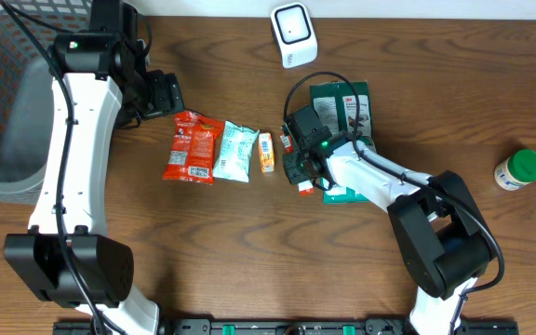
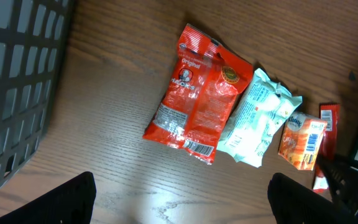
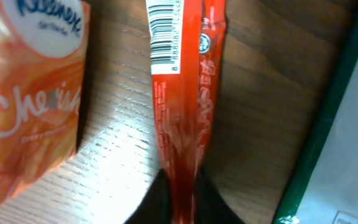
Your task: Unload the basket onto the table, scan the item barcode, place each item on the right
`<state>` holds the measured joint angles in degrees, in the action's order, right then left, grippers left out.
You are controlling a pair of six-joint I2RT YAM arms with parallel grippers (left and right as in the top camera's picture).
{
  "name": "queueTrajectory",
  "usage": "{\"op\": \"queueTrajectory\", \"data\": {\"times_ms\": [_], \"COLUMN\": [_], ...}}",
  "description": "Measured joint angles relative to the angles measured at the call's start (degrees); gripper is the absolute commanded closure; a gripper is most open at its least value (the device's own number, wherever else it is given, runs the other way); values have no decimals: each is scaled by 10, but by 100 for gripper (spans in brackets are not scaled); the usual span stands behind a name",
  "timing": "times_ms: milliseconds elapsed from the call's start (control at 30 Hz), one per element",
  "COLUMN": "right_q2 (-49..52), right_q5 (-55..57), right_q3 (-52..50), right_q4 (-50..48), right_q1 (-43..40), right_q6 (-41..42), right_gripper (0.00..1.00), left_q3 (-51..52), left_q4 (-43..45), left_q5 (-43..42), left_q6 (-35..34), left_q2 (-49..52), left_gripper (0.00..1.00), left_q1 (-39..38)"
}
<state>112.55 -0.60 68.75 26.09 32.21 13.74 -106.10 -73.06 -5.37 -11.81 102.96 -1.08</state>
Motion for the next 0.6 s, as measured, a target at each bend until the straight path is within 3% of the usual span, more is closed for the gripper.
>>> {"op": "queueTrajectory", "data": {"times_ms": [233, 467, 600], "right_q2": [-27, -139, -188], "right_q5": [6, -3, -64], "right_q3": [-2, -2, -2], "right_q4": [13, 48, 51], "right_q1": [-2, -9, -39], "right_q6": [-23, -53, -49], "right_gripper": [99, 99, 99], "left_q3": [0, 0, 0], "left_q4": [0, 0, 0], "left_q5": [0, 0, 0], "left_q6": [0, 0, 0], "left_q2": [0, 0, 0], "left_gripper": [11, 11, 11], "left_q1": [0, 0, 0]}}
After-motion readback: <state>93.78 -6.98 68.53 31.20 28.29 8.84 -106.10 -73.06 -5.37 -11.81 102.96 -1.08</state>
